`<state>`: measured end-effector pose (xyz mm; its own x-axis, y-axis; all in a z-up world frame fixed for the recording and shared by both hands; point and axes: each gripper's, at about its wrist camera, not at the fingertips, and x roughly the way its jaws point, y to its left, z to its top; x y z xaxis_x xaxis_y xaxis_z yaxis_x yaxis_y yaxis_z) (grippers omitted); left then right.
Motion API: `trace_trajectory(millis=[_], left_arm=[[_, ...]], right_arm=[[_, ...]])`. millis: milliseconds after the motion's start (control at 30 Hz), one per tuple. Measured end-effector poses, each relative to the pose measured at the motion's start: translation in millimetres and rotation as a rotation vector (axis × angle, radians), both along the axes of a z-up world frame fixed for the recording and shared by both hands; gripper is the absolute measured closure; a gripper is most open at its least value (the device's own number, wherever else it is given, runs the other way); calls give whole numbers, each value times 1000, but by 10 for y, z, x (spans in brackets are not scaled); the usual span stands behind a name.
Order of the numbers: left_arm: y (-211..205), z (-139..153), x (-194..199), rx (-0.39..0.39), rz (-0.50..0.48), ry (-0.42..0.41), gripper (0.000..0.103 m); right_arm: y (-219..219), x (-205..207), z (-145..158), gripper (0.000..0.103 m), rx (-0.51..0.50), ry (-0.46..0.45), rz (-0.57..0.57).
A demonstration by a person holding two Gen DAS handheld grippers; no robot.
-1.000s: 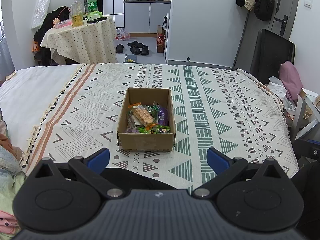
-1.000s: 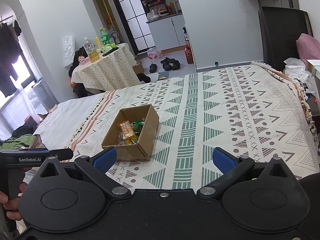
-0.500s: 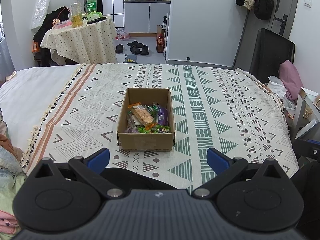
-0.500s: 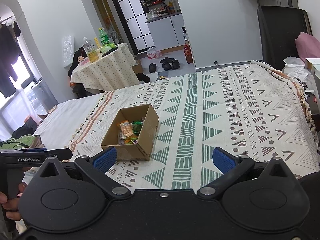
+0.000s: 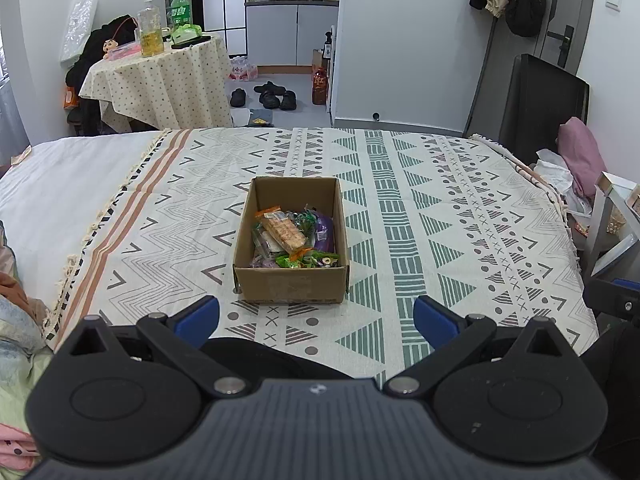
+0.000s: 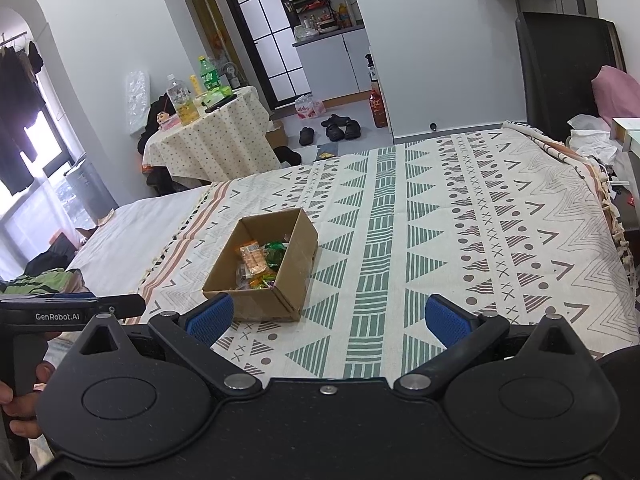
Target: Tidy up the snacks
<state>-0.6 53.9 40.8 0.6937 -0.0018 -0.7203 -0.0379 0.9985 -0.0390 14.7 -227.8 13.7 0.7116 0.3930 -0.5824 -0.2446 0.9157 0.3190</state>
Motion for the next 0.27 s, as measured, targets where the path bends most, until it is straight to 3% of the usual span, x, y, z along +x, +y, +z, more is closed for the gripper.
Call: trace_trajectory(millis=[267], left_arm=[[-28,0,25,8,-17,-4,0]], right_arm=[[-17,19,-32,0,7,11,-8]])
